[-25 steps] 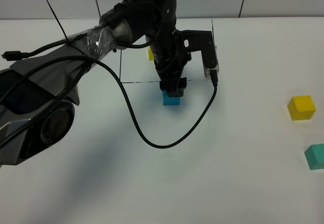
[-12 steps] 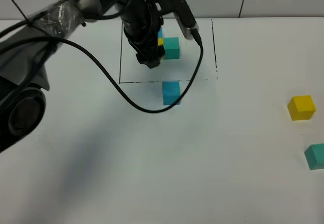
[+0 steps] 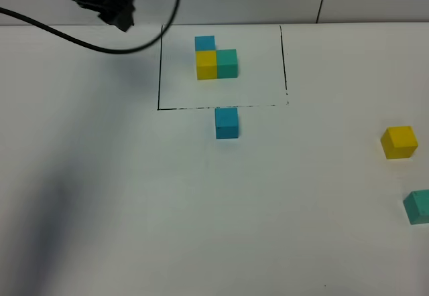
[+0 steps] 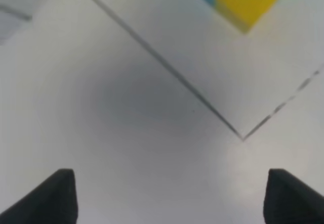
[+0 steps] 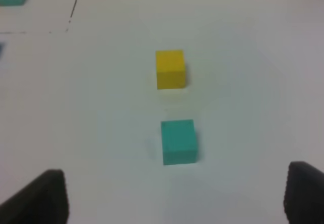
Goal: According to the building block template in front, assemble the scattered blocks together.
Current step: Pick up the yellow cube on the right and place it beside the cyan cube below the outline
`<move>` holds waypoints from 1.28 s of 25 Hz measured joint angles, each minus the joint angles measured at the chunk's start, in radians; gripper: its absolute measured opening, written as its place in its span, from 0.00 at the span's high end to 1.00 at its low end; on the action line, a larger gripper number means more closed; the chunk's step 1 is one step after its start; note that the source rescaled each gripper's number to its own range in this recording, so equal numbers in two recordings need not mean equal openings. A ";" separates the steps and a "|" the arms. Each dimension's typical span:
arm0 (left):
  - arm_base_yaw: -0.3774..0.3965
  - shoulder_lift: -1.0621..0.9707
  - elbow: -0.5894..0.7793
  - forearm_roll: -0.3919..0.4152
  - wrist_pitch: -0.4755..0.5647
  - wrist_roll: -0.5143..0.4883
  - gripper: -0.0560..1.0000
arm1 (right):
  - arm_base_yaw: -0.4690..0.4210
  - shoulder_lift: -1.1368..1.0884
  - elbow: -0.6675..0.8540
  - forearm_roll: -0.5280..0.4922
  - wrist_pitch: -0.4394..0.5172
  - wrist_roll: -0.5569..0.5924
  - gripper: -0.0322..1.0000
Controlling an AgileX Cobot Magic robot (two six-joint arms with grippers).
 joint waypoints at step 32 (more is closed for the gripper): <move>0.293 -1.436 1.184 -0.075 -0.261 -0.180 0.01 | 0.000 0.000 0.000 -0.001 0.000 0.016 0.26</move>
